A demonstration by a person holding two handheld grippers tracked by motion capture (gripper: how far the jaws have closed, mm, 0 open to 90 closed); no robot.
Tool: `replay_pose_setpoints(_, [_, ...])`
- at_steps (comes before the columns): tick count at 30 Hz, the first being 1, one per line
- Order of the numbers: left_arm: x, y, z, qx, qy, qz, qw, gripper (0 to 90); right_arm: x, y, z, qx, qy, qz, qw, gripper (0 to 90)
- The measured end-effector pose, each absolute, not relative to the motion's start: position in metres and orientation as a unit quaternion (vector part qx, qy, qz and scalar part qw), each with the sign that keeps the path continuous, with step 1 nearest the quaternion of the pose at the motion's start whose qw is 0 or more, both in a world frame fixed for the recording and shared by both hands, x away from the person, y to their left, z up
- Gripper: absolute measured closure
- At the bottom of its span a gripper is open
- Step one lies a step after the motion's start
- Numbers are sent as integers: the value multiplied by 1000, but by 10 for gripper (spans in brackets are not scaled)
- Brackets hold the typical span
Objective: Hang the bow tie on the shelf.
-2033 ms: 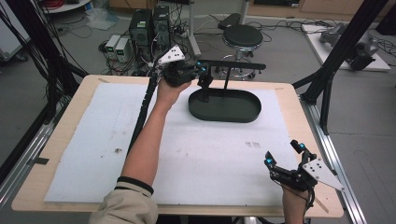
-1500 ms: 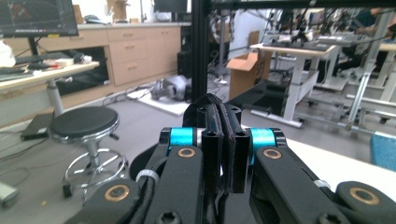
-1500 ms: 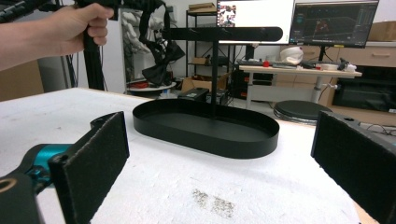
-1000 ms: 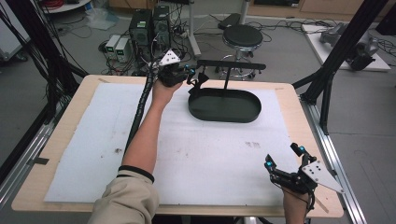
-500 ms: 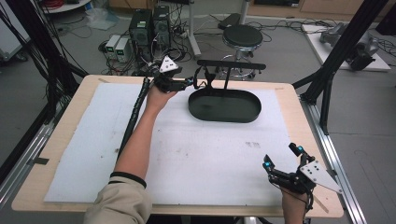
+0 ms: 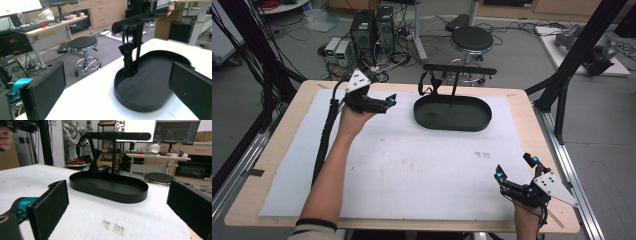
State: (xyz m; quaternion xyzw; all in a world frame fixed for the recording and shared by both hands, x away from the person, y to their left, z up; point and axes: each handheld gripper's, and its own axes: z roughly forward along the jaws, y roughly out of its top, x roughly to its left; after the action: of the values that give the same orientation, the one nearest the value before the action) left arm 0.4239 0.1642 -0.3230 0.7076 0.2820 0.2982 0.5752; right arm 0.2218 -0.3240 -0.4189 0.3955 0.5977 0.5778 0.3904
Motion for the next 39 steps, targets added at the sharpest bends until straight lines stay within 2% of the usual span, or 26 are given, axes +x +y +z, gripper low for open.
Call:
replay_pose_setpoints(6, [365,205,-317,683,280,321,594,17,222,-323,-418,395,598,577,391,22])
replay_pose_setpoints(11, [315,247,-323,644,298,349,613,17,223,-323,-417,396,601,577,387,8])
replay_pose_setpoints(16, [273,284,-342,632,330,387,585,17,224,-326,-418,404,599,581,374,7])
replay_pose_setpoints(21, [242,311,-367,617,364,401,571,17,225,-326,-417,400,600,578,382,8])
replay_pose_setpoints(24, [228,322,-378,597,379,433,559,17,225,-326,-417,400,596,580,385,8])
replay_pose_setpoints(28, [212,326,-384,574,385,448,567,17,225,-328,-415,400,589,585,389,8])
replay_pose_setpoints(39, [210,327,-400,553,405,435,584,21,227,-327,-416,398,578,599,385,8])
